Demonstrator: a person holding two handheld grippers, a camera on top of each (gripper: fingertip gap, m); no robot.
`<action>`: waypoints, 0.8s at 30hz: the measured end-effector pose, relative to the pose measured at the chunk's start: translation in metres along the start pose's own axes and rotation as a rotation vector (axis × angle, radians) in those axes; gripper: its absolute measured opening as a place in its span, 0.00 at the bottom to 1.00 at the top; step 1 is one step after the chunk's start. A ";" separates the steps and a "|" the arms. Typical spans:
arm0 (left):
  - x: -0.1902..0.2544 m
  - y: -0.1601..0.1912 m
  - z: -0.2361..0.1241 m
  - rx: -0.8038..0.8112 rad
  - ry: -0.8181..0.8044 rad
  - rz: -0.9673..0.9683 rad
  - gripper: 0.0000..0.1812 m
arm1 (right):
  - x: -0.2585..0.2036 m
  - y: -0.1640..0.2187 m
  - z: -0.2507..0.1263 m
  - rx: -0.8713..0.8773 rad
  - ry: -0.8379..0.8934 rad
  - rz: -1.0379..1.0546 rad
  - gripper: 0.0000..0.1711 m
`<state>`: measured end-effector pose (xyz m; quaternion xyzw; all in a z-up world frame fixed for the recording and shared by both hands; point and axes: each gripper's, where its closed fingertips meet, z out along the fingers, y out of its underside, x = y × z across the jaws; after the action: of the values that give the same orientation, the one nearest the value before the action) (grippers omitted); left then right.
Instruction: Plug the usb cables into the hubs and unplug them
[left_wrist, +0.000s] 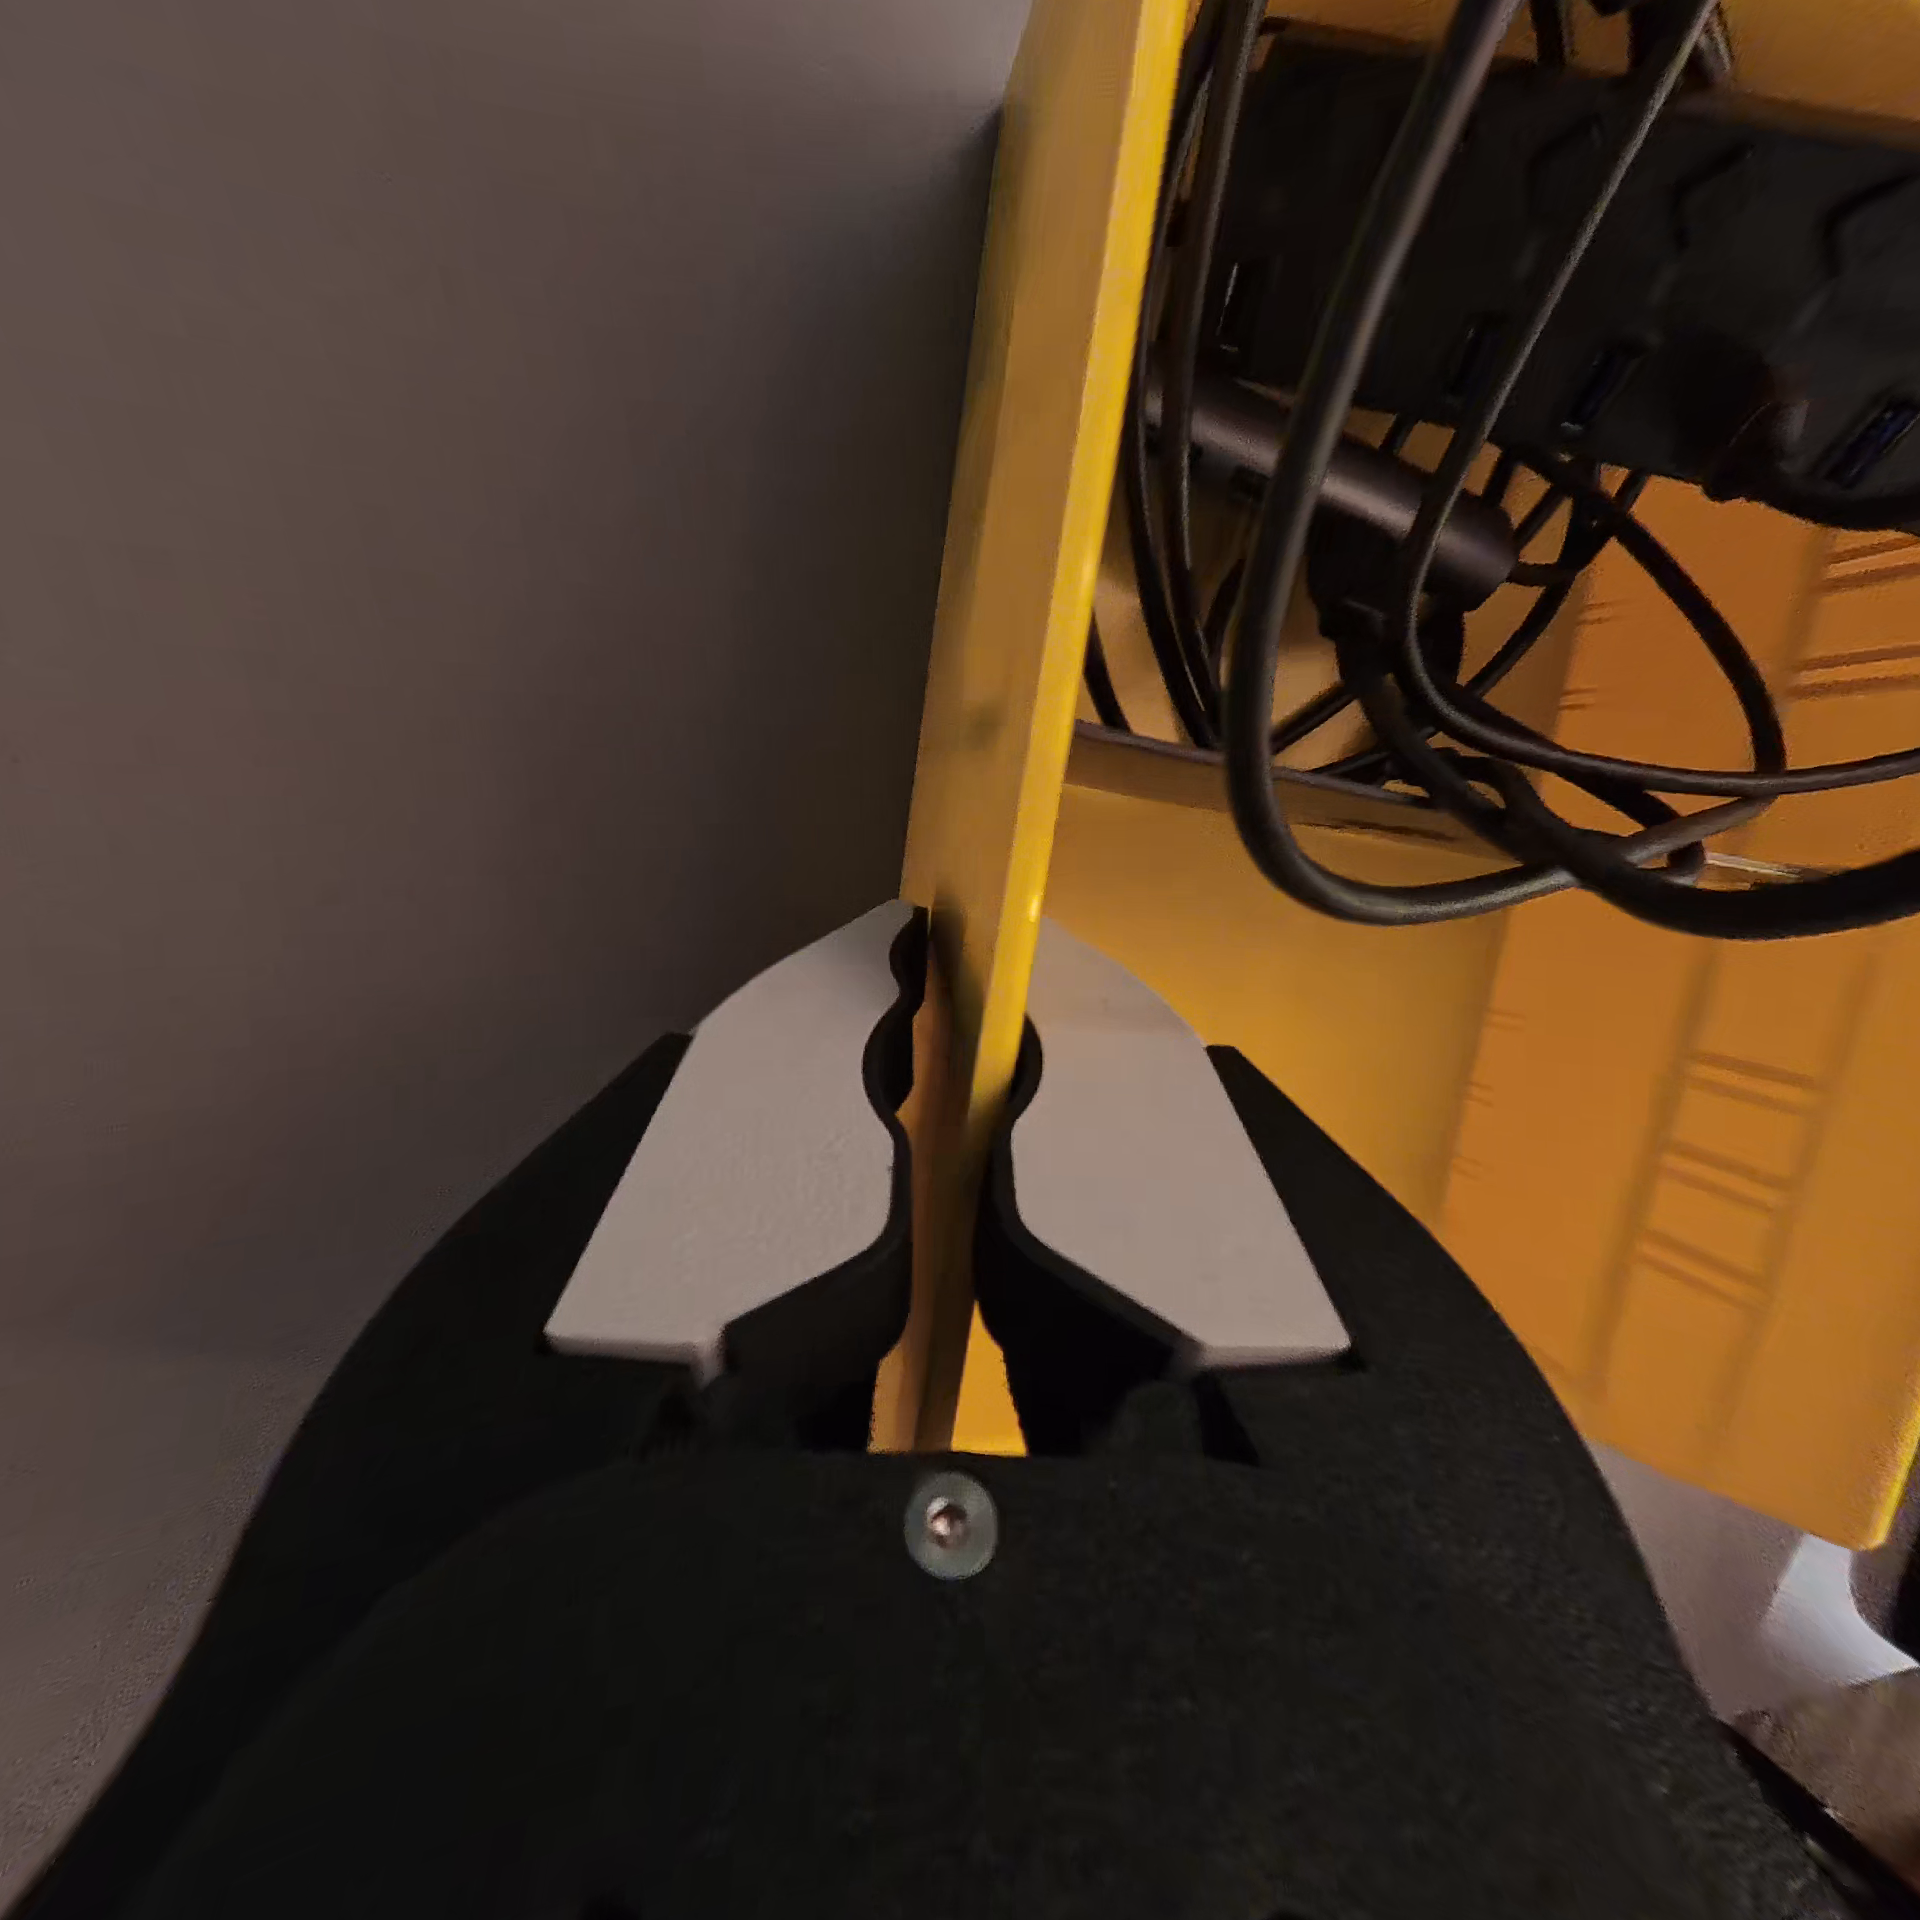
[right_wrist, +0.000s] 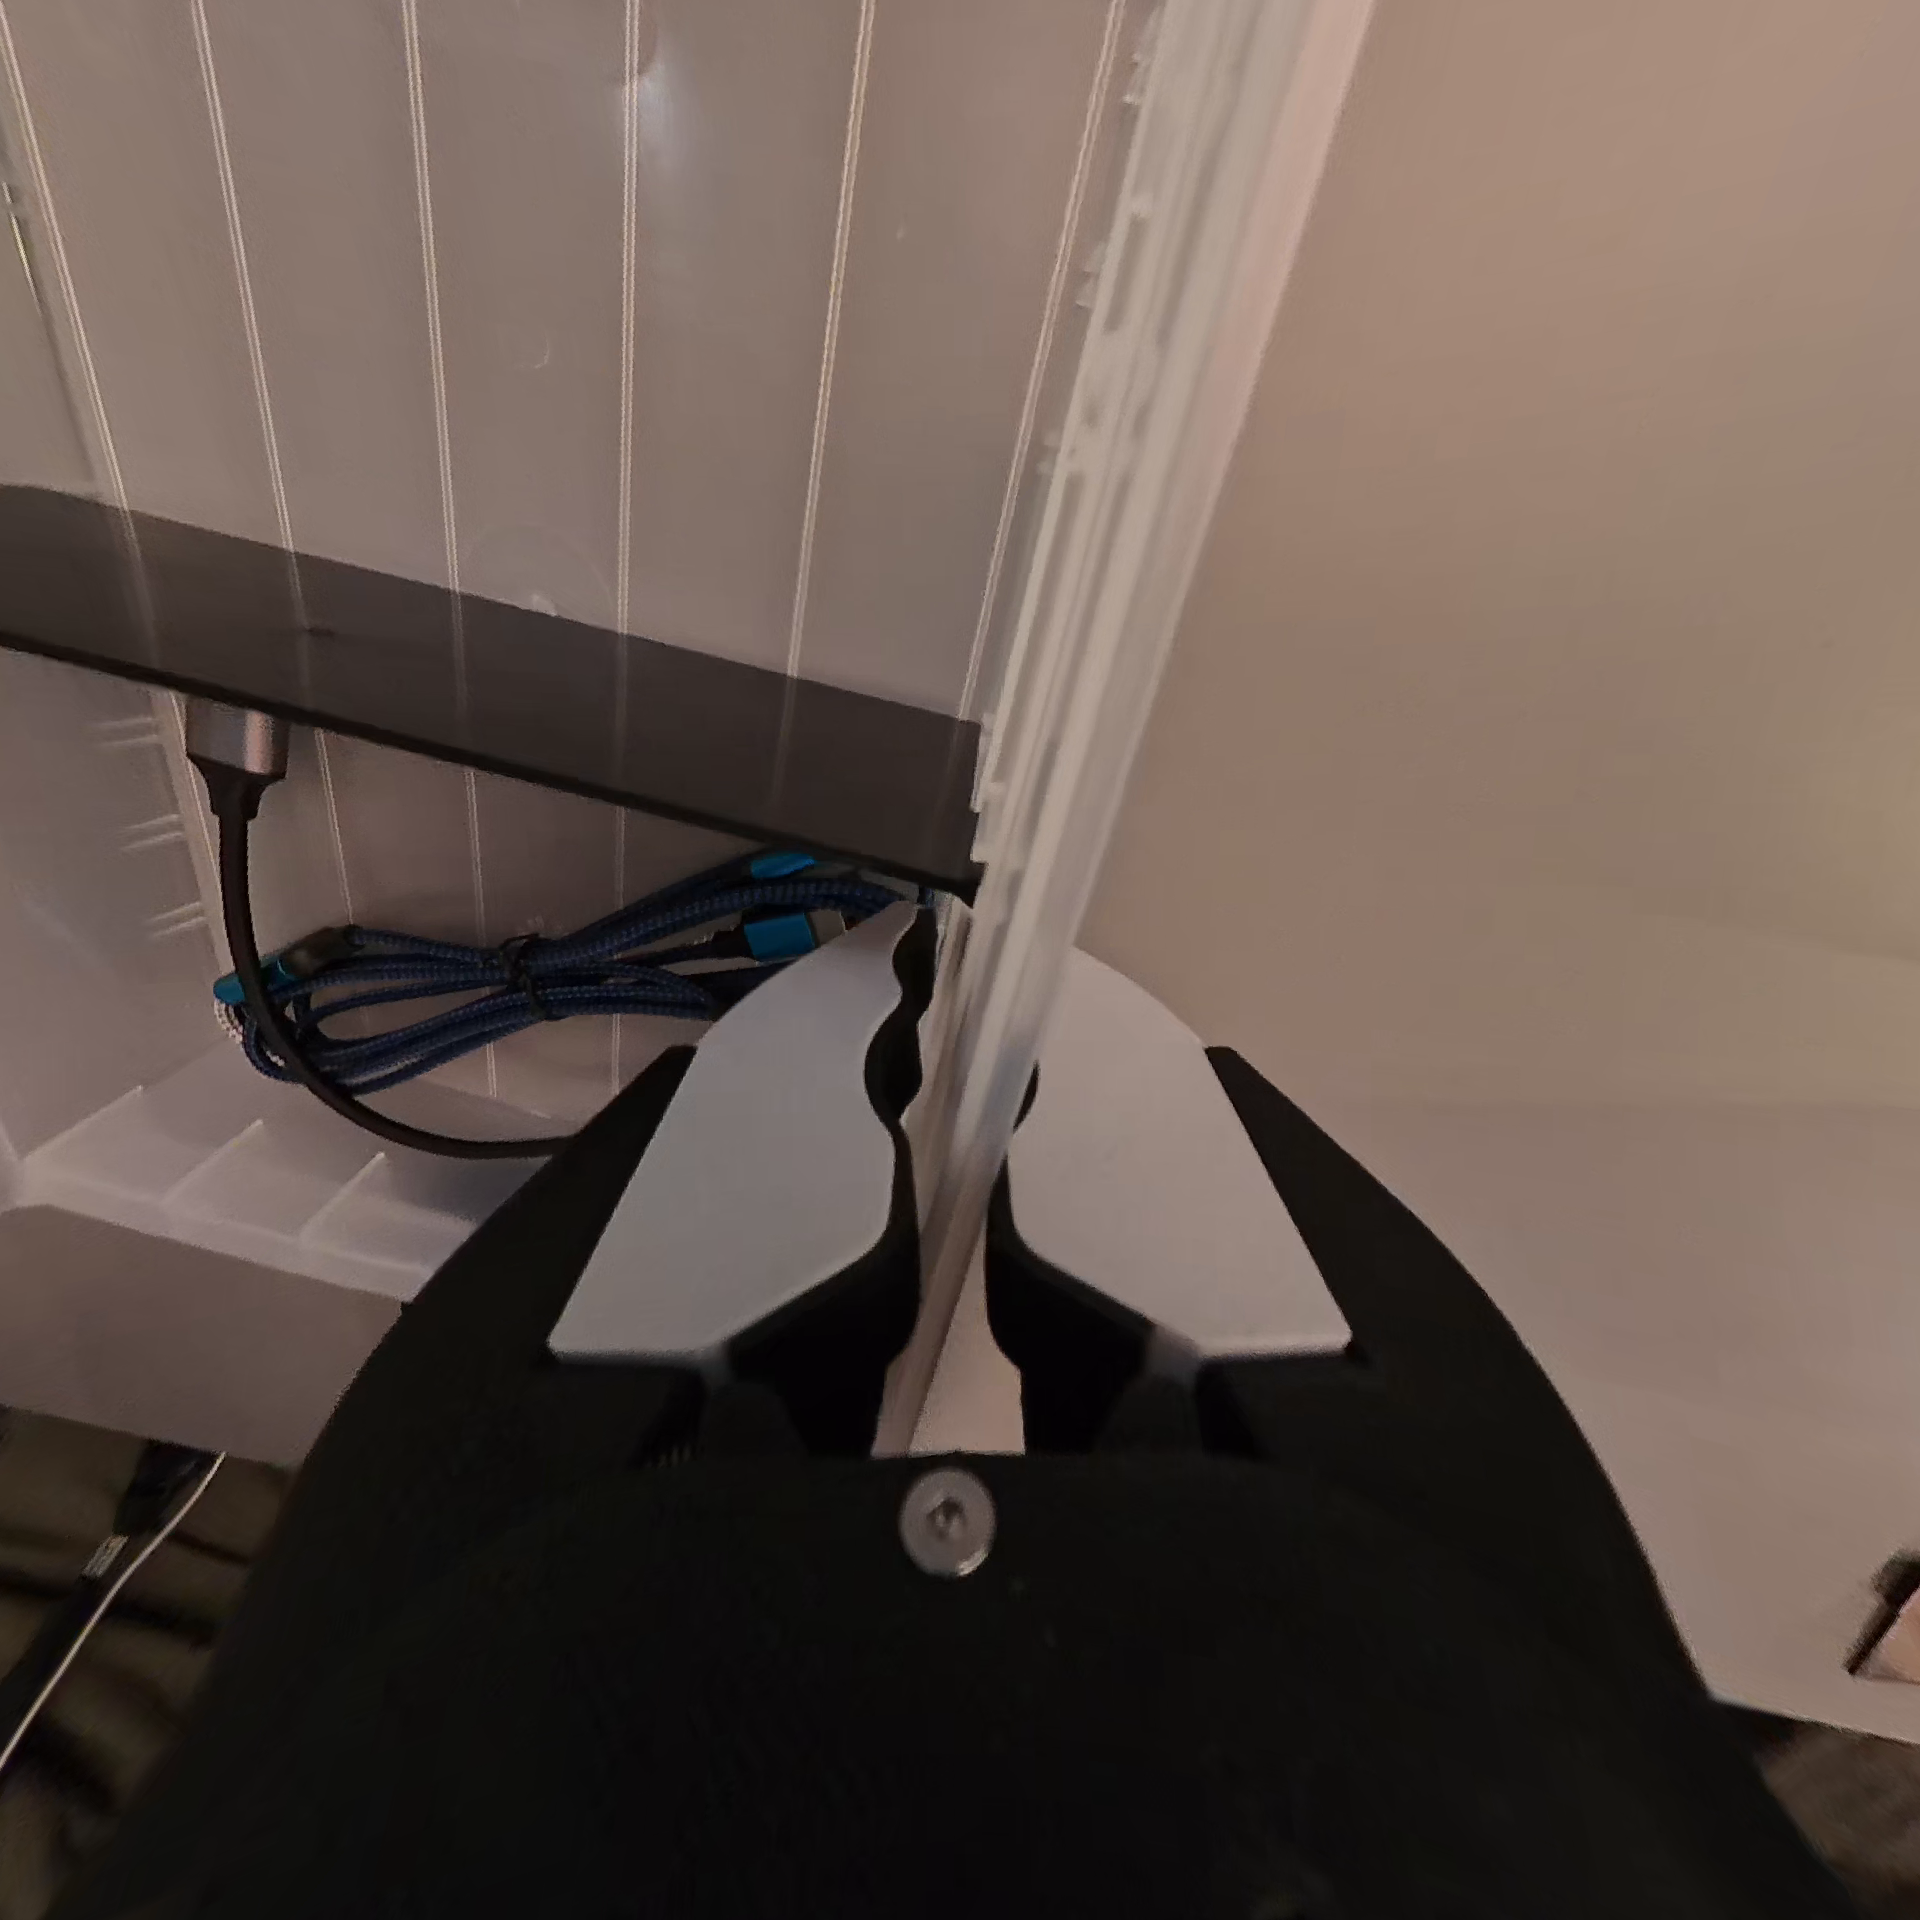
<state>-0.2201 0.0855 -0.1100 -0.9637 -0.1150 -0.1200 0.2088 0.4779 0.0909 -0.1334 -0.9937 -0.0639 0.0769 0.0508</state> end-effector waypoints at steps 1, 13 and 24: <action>0.000 0.001 0.000 0.002 -0.007 0.000 0.03 | 0.000 -0.003 0.000 0.023 0.003 0.002 0.04; 0.004 0.004 -0.001 0.006 0.024 -0.013 0.05 | 0.010 -0.012 0.000 0.033 0.009 -0.024 0.04; 0.016 -0.024 -0.005 0.233 0.070 0.143 0.16 | 0.014 -0.001 0.006 -0.036 0.059 -0.110 0.10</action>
<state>-0.2126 0.1070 -0.0918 -0.9340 -0.0519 -0.1241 0.3310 0.4910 0.0947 -0.1411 -0.9913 -0.1183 0.0436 0.0387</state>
